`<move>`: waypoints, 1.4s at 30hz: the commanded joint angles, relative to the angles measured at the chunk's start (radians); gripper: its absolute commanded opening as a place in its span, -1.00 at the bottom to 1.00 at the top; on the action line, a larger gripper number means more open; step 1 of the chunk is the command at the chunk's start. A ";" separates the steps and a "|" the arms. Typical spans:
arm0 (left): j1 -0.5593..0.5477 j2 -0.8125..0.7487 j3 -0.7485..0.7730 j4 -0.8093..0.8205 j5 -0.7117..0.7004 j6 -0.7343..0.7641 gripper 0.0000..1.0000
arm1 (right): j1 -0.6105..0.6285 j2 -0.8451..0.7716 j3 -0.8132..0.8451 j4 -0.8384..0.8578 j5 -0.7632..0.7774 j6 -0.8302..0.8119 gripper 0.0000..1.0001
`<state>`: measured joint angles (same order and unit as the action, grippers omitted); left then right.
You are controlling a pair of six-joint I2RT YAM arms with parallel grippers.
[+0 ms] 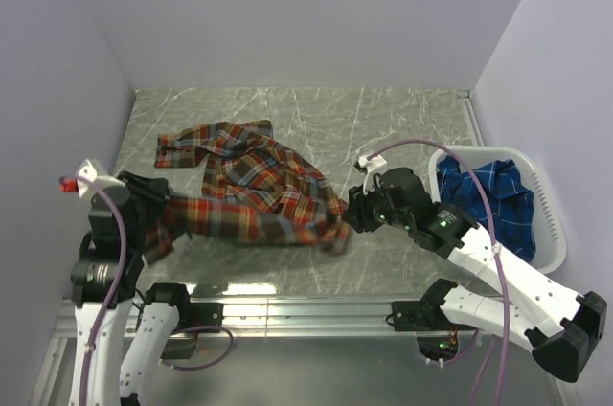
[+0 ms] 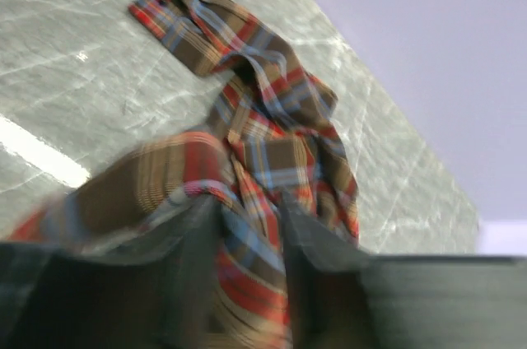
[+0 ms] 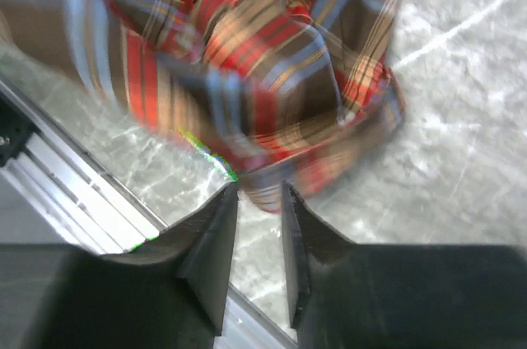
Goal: Fold and stack the long sleeve shirts
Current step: Flatten the shirt out
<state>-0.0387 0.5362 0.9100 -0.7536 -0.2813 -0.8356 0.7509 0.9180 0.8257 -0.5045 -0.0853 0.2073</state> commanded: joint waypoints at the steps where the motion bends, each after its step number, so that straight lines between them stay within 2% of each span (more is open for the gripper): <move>1: 0.003 -0.079 -0.026 -0.038 0.109 -0.019 -0.10 | -0.001 -0.050 0.000 -0.023 0.024 0.056 -0.07; 3: 0.002 -0.099 -0.025 -0.056 0.140 -0.019 0.11 | -0.002 -0.059 -0.003 0.006 0.056 0.075 0.10; 4: -0.001 -0.111 -0.023 -0.058 0.143 -0.014 0.33 | -0.002 -0.061 -0.003 0.020 0.068 0.081 0.21; 6: -0.006 -0.108 -0.014 -0.061 0.117 0.003 0.55 | -0.007 -0.047 -0.008 0.070 0.084 0.109 0.26; 9: -0.013 -0.079 0.015 -0.062 0.056 0.019 0.74 | -0.013 0.040 0.016 0.113 0.122 0.129 0.27; 14: -0.017 0.040 0.085 -0.047 0.011 0.056 0.73 | -0.030 0.250 0.105 0.193 0.159 0.098 0.22; 19: -0.015 0.207 0.207 -0.065 -0.059 0.148 0.85 | -0.065 0.438 0.185 0.296 0.125 0.070 0.19; 21: -0.015 0.275 0.276 -0.104 -0.116 0.203 0.88 | -0.067 0.482 0.211 0.287 0.121 0.064 0.18; 22: -0.015 0.297 0.297 -0.125 -0.187 0.225 0.88 | -0.067 0.508 0.226 0.284 0.118 0.061 0.18; 25: -0.015 0.366 0.336 -0.194 -0.199 0.245 0.90 | -0.065 0.518 0.207 0.299 0.098 0.060 0.18; 28: -0.015 0.387 0.276 -0.161 -0.107 0.228 0.91 | -0.067 0.542 0.210 0.311 0.101 0.044 0.18; 32: -0.015 0.401 0.130 0.025 0.124 0.198 0.86 | -0.067 0.597 0.240 0.343 0.088 0.027 0.18; 36: -0.015 0.555 0.070 0.190 0.272 0.179 0.87 | -0.067 0.679 0.303 0.369 0.110 0.012 0.18; 42: -0.015 0.809 0.052 0.290 0.309 0.153 0.82 | -0.091 0.812 0.397 0.417 0.104 0.014 0.18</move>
<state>-0.0521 1.2709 0.9665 -0.5732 -0.0383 -0.6605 0.6788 1.6962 1.1591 -0.1604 0.0101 0.2363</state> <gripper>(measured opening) 0.918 0.593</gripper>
